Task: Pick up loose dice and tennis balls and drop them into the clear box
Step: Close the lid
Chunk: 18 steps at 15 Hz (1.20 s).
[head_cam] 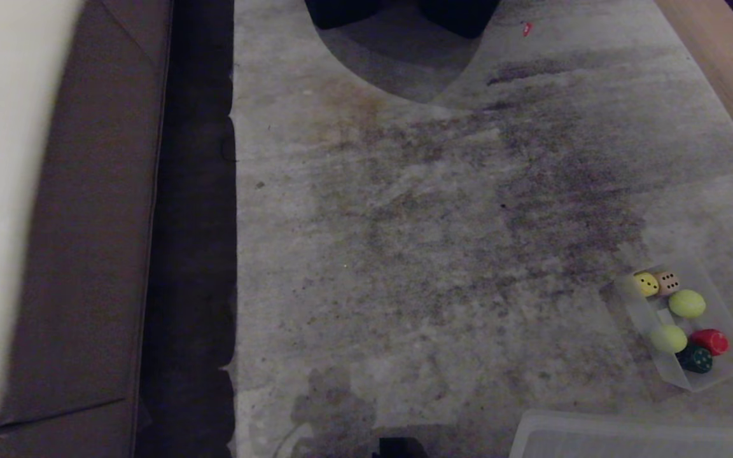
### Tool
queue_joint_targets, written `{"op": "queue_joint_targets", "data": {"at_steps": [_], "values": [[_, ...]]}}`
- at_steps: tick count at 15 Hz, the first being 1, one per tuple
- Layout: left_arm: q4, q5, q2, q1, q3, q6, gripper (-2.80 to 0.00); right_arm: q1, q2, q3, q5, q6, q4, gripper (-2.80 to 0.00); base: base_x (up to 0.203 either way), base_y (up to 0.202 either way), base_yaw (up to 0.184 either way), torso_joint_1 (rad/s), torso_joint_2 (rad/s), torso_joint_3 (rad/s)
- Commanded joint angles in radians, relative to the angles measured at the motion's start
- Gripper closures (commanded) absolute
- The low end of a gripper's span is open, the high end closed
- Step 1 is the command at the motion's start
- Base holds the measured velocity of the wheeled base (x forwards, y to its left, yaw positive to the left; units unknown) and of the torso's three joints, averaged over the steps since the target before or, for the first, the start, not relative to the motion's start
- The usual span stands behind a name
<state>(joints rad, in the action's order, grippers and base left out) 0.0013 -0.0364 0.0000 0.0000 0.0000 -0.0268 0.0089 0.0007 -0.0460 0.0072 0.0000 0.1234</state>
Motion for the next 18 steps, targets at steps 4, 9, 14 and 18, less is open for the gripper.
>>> {"op": "queue_joint_targets", "data": {"at_steps": [4, 9, 14, 18], "values": [[0.000, 0.000, 0.002, 0.000, 0.002, -0.001, 0.00, 0.000, -0.001, 0.000, 0.000, 0.000, 0.001, 0.00, 0.000, 0.000, 0.000, 0.005, 0.00, -0.198], [0.000, 0.000, 0.002, 0.000, 0.002, -0.001, 0.00, 0.000, -0.001, 0.000, 0.000, 0.000, 0.001, 0.00, 0.000, 0.000, 0.000, 0.002, 0.00, -0.200], [0.000, 0.000, 0.002, 0.000, 0.002, -0.001, 0.00, 0.000, 0.001, 0.000, 0.000, -0.001, 0.001, 0.00, 0.000, 0.000, 0.000, 0.003, 0.00, -0.197], [0.000, 0.000, 0.002, 0.000, 0.002, -0.002, 0.00, 0.000, -0.001, 0.000, 0.000, -0.002, 0.001, 0.00, 0.000, 0.000, 0.000, 0.002, 0.00, -0.198]]}}
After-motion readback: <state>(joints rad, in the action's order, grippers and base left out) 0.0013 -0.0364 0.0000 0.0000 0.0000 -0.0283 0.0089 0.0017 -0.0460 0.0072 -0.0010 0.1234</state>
